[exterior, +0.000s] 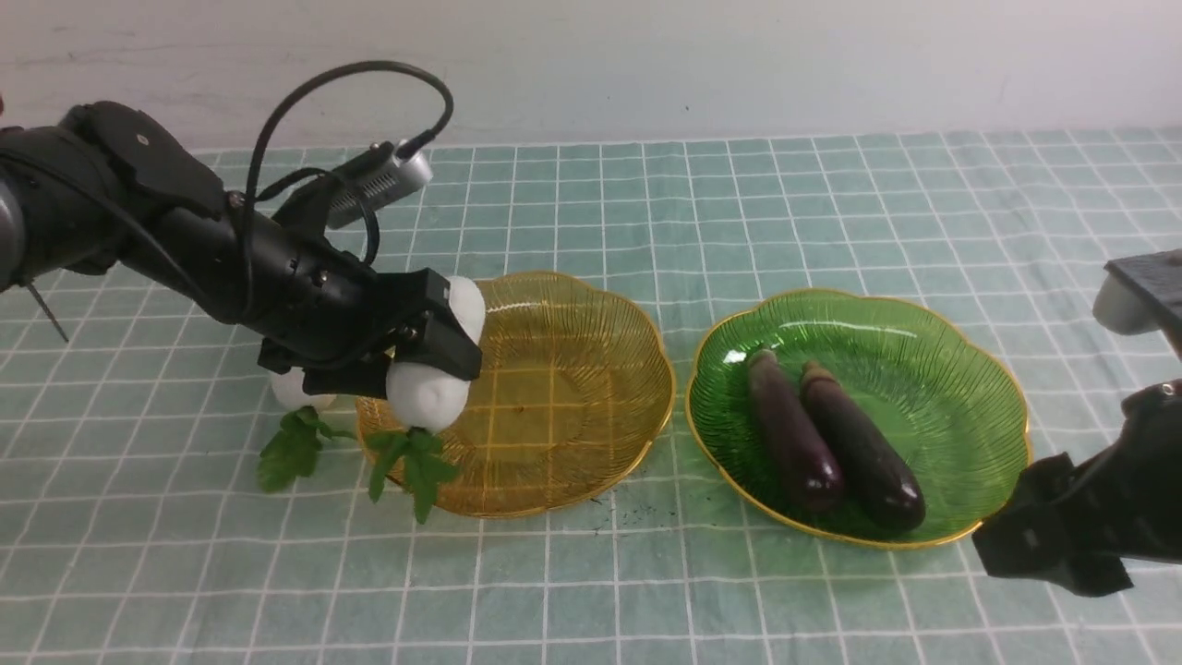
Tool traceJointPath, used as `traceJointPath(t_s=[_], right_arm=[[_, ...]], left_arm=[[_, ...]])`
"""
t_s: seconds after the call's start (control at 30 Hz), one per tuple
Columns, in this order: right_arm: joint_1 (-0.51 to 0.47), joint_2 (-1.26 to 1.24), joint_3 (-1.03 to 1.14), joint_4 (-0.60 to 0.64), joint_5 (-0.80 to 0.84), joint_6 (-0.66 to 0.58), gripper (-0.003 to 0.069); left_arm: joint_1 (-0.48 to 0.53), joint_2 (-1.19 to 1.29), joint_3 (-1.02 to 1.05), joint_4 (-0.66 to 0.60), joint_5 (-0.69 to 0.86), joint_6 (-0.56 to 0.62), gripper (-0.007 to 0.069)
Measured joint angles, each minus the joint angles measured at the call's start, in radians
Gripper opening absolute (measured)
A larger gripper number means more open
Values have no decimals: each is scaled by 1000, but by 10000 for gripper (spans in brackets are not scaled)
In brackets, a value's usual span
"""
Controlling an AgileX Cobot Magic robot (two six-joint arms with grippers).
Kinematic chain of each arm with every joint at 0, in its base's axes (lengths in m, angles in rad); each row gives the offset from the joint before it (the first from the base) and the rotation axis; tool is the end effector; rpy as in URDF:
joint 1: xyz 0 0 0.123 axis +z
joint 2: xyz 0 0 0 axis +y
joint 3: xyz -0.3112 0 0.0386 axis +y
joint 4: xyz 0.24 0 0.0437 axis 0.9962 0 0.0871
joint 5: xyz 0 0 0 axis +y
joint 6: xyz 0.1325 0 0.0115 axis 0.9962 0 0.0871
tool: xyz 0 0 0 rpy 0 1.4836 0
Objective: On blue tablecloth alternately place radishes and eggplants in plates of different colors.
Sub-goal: 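Pick up the white radish and place it in the left plate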
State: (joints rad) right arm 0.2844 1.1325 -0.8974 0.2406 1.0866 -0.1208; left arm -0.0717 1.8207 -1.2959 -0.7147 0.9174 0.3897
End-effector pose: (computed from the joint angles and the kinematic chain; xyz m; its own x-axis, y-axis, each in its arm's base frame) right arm 0.1752 0.0805 0.2855 -0.8997 -0.2702 -0.3428 -0.3498 0.9161 0.1958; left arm 0.3774 -0.0965 0.2260 -0.9542 -0.0133 -0.2990 0.1509 0.8414 -0.5190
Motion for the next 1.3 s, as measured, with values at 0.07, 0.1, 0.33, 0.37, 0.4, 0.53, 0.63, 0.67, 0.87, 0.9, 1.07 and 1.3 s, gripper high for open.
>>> traceJointPath(t_s=[0.07, 0.1, 0.33, 0.37, 0.4, 0.53, 0.63, 0.67, 0.87, 0.9, 1.07, 1.3], right_arm=[[0, 0, 0, 7, 0, -3, 496], [0, 0, 0, 18, -1, -5, 484], [0, 2, 1, 182, -47, -117, 356], [0, 8, 1, 207, -54, -157, 325], [0, 14, 1, 224, -59, -187, 298], [0, 49, 1, 255, -71, -265, 186], [0, 84, 1, 257, -77, -290, 114], [0, 110, 1, 256, -81, -297, 80], [0, 178, 1, 255, -87, -305, 26], [0, 188, 1, 255, -88, -306, 23], [0, 218, 1, 255, -93, -307, 22], [0, 217, 1, 255, -95, -311, 22]], left_arm=[[0, 8, 0, -1, -4, 12, 540], [0, 20, 0, -2, -9, 30, 552], [0, 25, -38, 2, -31, 44, 556], [0, 25, -60, 11, -31, 44, 545], [0, 25, -78, 25, -31, 44, 534], [18, 25, -147, 117, -10, 27, 464], [49, 25, -196, 212, 27, -15, 378], [59, 25, -202, 239, 33, -30, 353], [146, 27, -235, 410, 50, -160, 137], [171, 35, -238, 440, 50, -202, 90], [196, 81, -238, 473, 46, -355, 92], [196, 177, -239, 443, -14, -403, 296]])
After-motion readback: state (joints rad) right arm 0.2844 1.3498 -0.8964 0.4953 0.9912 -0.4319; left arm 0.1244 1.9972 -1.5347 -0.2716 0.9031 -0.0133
